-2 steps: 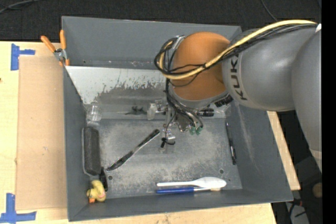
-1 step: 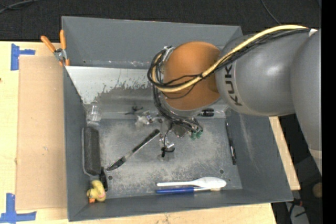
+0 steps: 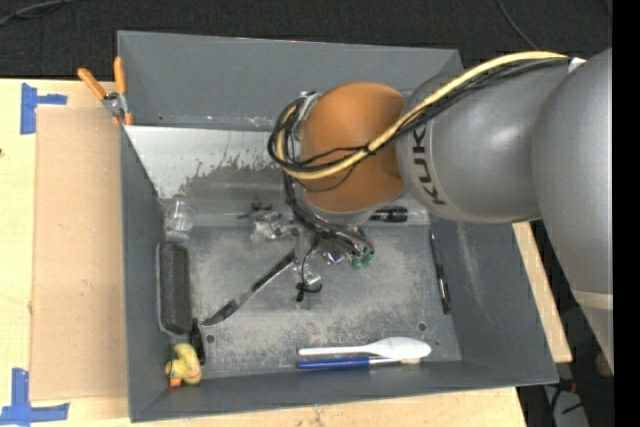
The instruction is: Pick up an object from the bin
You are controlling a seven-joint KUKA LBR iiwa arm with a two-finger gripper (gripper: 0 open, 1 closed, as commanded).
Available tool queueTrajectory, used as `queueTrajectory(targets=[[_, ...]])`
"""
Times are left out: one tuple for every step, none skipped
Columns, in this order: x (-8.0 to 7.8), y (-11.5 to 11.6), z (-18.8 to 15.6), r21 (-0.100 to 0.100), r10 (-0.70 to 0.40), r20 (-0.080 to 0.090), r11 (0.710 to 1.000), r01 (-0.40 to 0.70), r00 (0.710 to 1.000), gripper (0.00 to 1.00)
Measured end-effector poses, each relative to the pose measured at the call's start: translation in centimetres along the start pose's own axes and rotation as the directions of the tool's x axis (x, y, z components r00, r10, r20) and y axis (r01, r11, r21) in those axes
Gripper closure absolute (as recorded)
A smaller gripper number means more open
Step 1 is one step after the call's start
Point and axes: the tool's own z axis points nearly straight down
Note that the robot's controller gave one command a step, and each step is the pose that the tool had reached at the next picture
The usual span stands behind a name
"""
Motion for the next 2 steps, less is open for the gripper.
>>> queueTrajectory(targets=[[-1.0, -1.2, 4.0, 0.003, -0.195, 0.005, 0.981, 0.195, 0.981, 0.0], [-0.3, -1.7, 5.6, -0.001, -0.26, 0.001, 0.966, 0.26, 0.966, 1.0]])
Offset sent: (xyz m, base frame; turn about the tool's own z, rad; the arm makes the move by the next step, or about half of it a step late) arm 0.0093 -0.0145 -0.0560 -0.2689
